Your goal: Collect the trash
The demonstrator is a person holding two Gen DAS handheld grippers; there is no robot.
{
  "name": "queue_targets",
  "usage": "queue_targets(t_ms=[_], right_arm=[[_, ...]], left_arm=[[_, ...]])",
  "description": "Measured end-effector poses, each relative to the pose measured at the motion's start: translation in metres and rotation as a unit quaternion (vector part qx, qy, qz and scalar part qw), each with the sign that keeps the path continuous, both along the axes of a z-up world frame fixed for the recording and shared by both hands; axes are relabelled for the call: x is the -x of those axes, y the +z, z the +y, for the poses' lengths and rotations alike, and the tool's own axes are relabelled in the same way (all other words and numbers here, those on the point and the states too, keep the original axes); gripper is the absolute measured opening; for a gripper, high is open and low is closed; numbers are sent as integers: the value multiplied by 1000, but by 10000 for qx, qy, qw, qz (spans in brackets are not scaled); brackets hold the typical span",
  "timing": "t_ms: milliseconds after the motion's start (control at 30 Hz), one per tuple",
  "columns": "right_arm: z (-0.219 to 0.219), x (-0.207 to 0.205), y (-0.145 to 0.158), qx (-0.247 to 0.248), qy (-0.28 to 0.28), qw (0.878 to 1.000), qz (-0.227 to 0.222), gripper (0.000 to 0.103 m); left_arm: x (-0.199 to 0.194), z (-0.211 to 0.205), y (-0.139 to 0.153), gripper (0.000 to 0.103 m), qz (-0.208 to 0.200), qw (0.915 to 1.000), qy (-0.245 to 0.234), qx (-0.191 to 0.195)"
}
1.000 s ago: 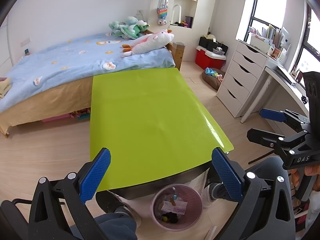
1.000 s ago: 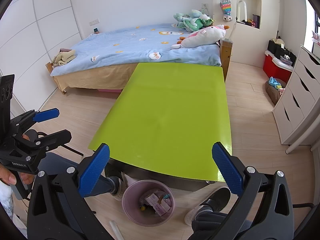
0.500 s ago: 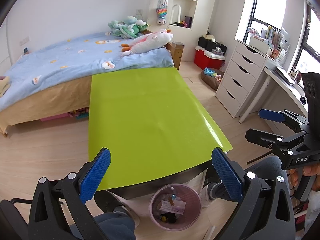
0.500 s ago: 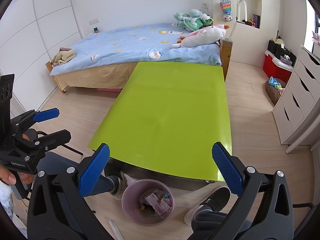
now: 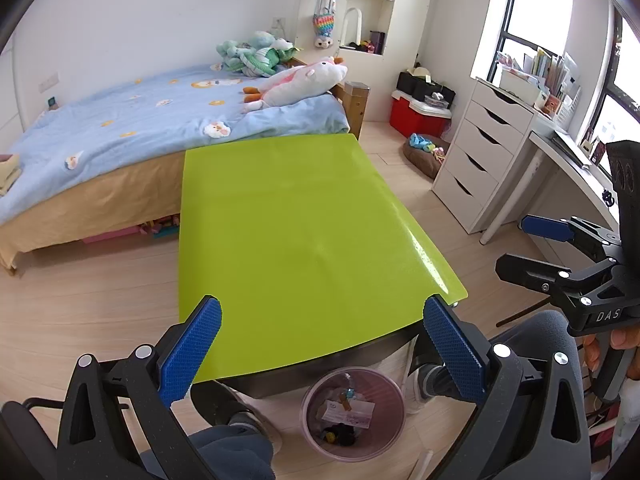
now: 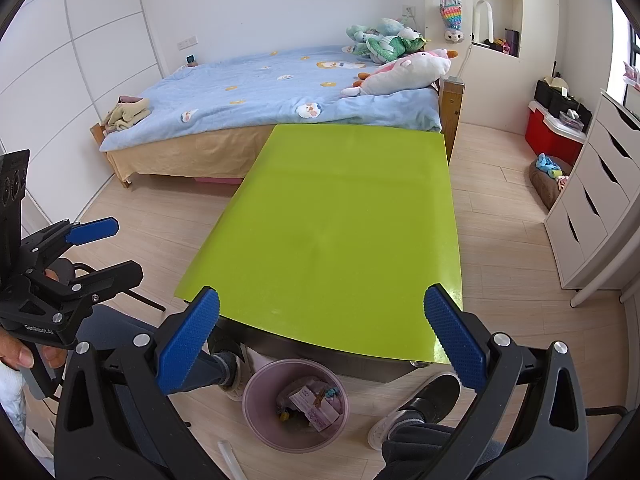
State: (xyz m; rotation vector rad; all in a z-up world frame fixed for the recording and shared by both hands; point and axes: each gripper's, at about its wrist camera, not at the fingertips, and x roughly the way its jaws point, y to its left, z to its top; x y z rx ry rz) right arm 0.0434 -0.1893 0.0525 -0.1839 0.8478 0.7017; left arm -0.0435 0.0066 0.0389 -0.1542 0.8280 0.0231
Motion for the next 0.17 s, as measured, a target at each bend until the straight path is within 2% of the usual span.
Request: queue_targets(t_ms=[167], right_arm=[[0, 0, 0, 4, 0, 10000, -2, 100]], left_arm=[[-1, -1, 0, 97, -10, 10000, 28, -32]])
